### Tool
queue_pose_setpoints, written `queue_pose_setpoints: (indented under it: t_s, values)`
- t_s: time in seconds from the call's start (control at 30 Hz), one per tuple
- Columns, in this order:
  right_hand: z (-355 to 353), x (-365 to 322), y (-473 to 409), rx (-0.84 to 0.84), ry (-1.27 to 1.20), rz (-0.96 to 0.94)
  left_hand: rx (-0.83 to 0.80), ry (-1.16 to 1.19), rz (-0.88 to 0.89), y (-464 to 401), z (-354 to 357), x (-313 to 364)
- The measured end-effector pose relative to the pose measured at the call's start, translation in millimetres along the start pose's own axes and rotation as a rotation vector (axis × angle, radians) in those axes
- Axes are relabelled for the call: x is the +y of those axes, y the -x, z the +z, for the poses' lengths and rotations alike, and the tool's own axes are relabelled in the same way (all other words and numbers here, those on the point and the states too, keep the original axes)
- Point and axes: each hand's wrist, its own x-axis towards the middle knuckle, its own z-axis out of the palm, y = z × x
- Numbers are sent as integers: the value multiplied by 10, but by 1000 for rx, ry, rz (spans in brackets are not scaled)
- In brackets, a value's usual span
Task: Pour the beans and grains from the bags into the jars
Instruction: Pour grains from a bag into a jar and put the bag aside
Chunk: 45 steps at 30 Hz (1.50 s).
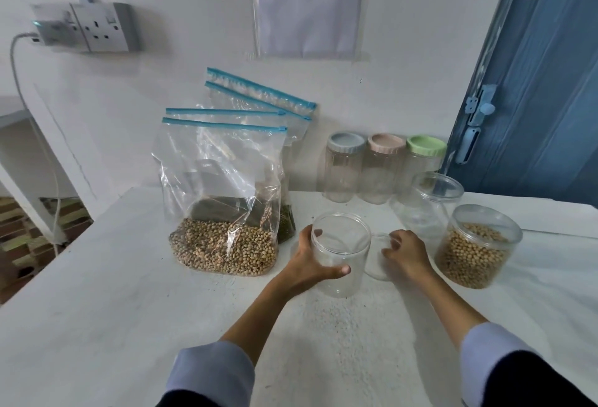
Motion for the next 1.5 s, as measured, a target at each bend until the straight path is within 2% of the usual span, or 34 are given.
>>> queue_pose_setpoints:
  t_s: [0.13,0.23,0.3,0.43,0.57,0.67,0.8,0.87,0.97,1.07,1.13,1.33,1.43,1.5]
  values:
    - [-10,-54,-193,-69,167,-71,-165,-141,-145,11,-219,129]
    - [-113,-319,-322,-21,26,-137,-307,-288,-260,27,-473,320]
    - [-201,-637,-408,3,-91,-189,-337,-307,-325,13,-666,490]
    - [-291,-1412,-560,-49,-223,-331,-383,-357,-292,-76,-1099,868]
    - [-286,-2064,-638,-106,-180,-511,-250,-351,-221,-227,-1459,1145]
    - [-202,-2365,-704,-97,-178,-565,-125,-334,-171,-332,-1617,1274]
    - [-69,-2619,-839,-128,-180,-532,264,-291,4,-543,-1690,1304]
    - [22,-2686,-922,-179,-95,-519,457,-317,91,-686,-1716,1293]
    - [133,-2753,-985,-237,91,-521,608,-494,161,-915,-1727,1262]
    - [194,-2776,-1028,-230,67,-506,669,-784,79,-1109,-1731,1197]
    - [187,-2792,-1022,-189,-73,-510,654,-877,49,-1180,-1750,1191]
    - [155,-2839,-972,-125,-365,-567,535,-897,114,-1228,-1775,1336]
    - [115,-2839,-946,-105,-443,-578,536,-907,89,-1209,-1777,1366]
    - [96,-2828,-940,-164,-440,-574,585,-877,121,-1194,-1785,1362]
